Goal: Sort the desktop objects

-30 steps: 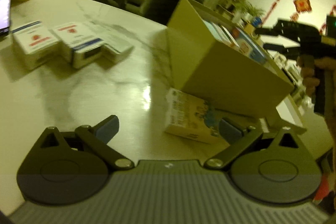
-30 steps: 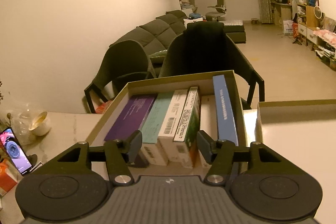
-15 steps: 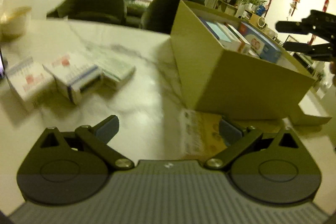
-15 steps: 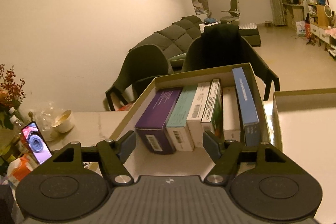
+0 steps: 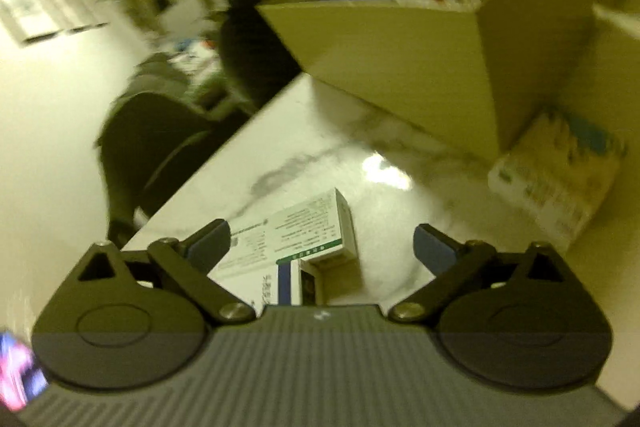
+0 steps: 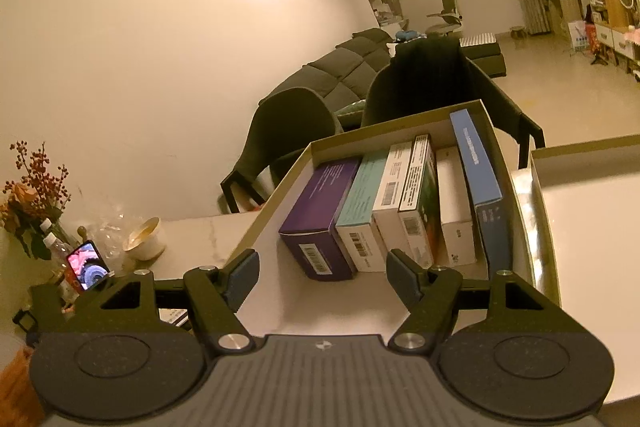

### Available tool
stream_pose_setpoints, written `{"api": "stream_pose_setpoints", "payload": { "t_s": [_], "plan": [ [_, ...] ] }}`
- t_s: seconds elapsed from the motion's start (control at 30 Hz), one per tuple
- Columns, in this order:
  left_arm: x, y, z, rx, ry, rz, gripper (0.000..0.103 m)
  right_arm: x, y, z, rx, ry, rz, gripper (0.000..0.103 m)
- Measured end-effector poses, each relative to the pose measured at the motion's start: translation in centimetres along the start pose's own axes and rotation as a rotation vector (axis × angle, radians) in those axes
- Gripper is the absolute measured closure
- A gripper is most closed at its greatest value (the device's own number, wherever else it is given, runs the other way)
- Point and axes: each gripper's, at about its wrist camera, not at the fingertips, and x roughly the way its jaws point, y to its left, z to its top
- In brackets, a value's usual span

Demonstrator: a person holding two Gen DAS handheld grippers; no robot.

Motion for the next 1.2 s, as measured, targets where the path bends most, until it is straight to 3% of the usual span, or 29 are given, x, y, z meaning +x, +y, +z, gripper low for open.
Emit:
{"api": "stream_pose_setpoints", "payload": {
  "t_s": [0.13, 0.33, 0.5, 0.67, 0.97, 1.2],
  "plan": [
    [1.6, 1.2, 1.0, 0.164, 0.064, -0.086, 0.012, 0.0, -0.2, -0.1, 0.01, 0.004, 0.001, 0.03],
    [4.2, 2.5, 2.5, 0.321, 0.176, -0.244, 0.013, 0.0, -0.4, -0.3, 0.028, 0.002, 0.008, 0.03],
    [5.5, 3.5, 3.2, 0.389, 0.214, -0.387, 0.016, 0.1, -0.6, -0.7, 0.044, 0.008, 0.012, 0.03],
    [6.2, 3.9, 3.5, 0.445, 0.228, -0.46, 0.016, 0.2, -0.7, -1.0, 0.053, 0.01, 0.02, 0.03],
    [7.2, 4.8, 3.9, 0.439, 0.265, -0.541, 0.016, 0.3, -0.5, -1.0, 0.06, 0.003, 0.035, 0.03],
    [7.5, 6.4, 3.5, 0.371, 0.277, -0.585, 0.016, 0.4, -0.8, -1.3, 0.079, 0.007, 0.029, 0.03]
  ]
}}
